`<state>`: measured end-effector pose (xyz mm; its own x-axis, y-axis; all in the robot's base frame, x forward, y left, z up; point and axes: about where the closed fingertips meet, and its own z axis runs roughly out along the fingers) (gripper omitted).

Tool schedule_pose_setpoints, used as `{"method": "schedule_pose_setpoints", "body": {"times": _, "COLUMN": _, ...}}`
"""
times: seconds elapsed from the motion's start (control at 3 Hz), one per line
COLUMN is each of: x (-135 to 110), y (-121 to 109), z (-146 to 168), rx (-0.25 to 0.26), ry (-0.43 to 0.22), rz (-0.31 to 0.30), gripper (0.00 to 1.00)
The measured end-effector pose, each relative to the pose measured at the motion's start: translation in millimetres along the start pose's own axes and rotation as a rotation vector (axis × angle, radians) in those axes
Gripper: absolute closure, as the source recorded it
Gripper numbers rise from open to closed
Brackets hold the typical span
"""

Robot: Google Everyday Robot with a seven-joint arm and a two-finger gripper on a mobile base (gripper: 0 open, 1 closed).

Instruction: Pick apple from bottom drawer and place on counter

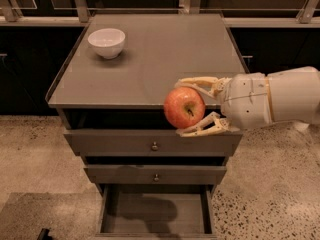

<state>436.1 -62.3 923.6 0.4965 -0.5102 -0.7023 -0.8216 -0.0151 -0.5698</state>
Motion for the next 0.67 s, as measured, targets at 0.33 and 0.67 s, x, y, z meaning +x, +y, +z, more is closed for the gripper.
{"method": "schedule_pose_setpoints", "body": {"times": 0.33, "x": 11, "y": 0, "z": 0, "rx": 0.012, "ry": -0.002, "rz": -0.005, "gripper": 1.0}}
{"method": "schedule_pose_setpoints", "body": {"times": 0.67, "x": 42, "y": -21, "z": 3, "rx": 0.019, "ry": -0.033, "rz": -0.007, "gripper": 1.0}}
